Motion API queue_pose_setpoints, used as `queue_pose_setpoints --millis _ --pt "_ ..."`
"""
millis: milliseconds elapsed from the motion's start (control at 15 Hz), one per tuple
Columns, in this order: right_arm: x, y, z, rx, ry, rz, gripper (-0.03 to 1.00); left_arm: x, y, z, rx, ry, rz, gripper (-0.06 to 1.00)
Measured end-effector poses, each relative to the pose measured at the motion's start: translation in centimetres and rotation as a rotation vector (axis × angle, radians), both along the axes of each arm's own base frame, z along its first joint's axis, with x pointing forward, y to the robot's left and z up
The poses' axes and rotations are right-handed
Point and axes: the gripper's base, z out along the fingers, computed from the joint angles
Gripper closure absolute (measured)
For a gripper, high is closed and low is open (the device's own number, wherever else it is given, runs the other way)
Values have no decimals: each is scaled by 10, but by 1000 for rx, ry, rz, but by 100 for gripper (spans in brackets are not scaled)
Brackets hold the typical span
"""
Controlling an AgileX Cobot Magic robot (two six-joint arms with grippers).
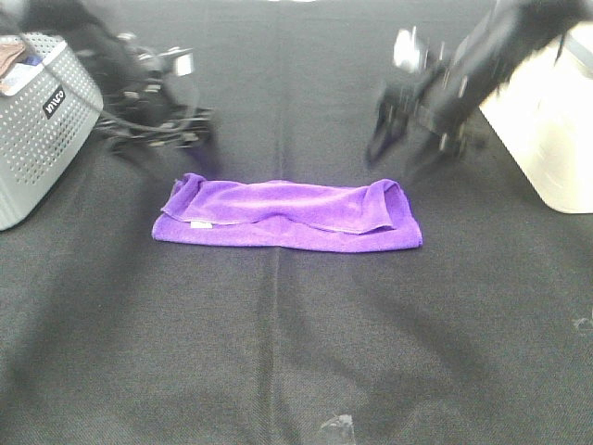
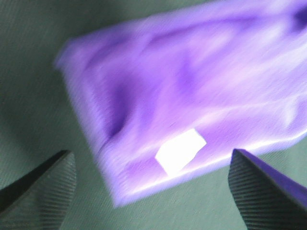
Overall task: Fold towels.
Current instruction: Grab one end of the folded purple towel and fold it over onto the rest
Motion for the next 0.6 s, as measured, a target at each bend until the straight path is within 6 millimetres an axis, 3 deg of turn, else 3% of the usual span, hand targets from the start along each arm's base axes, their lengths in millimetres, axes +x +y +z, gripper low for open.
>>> queue_pose_setpoints --millis 200,600 --pt "-7 -3 12 -33 37 17 32 5 22 -20 -20 41 6 15" --pt "-10 -9 15 -102 49 -2 31 7 21 -46 -69 84 -2 15"
